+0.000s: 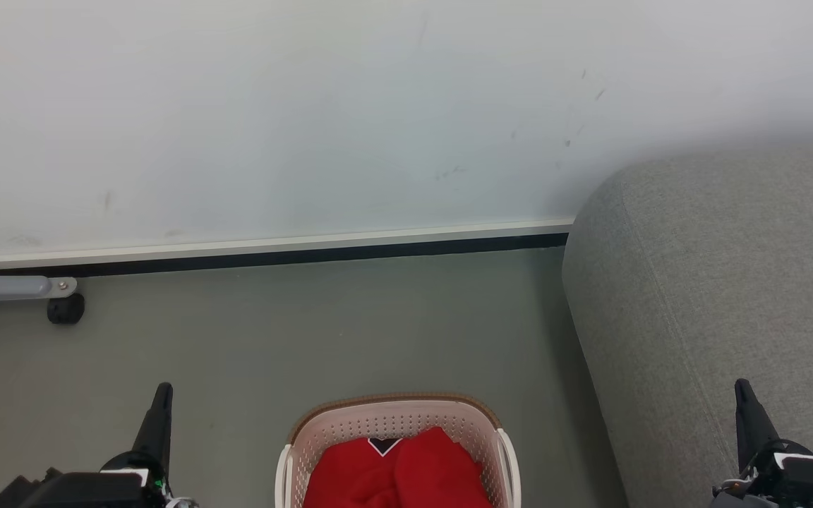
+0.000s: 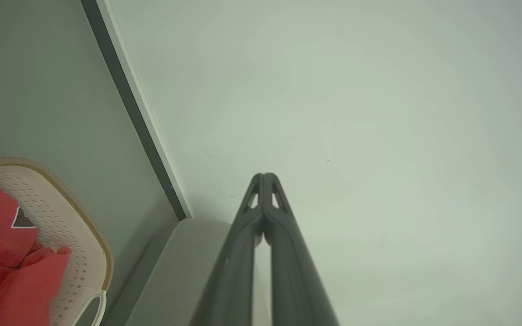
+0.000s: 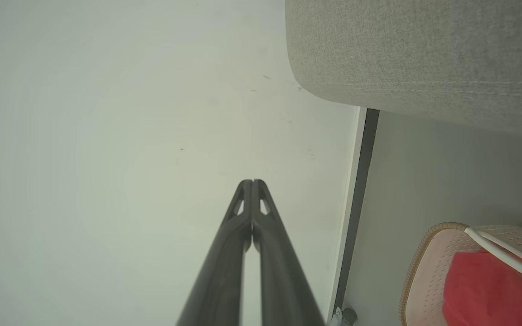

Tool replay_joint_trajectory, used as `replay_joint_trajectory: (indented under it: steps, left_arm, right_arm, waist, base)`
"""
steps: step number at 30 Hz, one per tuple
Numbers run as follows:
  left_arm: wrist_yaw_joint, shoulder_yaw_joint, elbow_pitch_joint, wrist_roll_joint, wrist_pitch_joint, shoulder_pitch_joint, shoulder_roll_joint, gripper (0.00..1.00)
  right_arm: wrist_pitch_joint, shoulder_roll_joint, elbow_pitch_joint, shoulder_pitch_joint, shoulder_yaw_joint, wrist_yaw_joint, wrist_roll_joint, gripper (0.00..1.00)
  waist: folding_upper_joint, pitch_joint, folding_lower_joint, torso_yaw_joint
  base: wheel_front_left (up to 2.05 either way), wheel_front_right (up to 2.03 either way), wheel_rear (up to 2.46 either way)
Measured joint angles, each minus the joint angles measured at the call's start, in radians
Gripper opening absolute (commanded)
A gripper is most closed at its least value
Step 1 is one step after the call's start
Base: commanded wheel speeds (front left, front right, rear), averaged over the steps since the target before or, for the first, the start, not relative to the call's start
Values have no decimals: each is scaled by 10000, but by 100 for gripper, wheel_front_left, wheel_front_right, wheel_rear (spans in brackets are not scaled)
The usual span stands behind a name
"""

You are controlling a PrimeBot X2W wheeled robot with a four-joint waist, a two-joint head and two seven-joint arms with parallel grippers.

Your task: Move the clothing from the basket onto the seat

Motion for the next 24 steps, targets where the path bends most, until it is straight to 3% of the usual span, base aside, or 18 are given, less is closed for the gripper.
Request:
replay_joint_trajectory:
  steps: [18,19,20,21,22,24]
  left_arm:
    - [0,0,0,0,0,0,0,0]
    - [0,0,0,0,0,0,0,100]
    - [6,-8,38,0,0,19,-4,100]
    - [10,-17,130,0,0,77,-17,0]
    - [10,-27,238,0,0,162,-42,100]
    - [12,-46,451,0,-2,369,-96,100]
  right_arm:
    - [0,0,0,0,0,0,0,0]
    - [0,0,0,0,0,0,2,100]
    - [0,6,42,12,6,-2,-4,100]
    - [-2,27,132,56,13,-15,-4,0]
    - [-2,59,244,131,21,-17,-4,100]
    - [-2,140,462,332,38,-35,-4,100]
  waist:
    - [0,0,0,0]
    - [0,0,0,0]
    - [0,0,0,0]
    - [0,0,0,0]
    - [0,0,0,0]
    - [0,0,0,0]
  base:
    - [0,0,0]
    - [0,0,0]
    - [0,0,0]
    - [0,0,0]
    - [0,0,0]
    - [0,0,0]
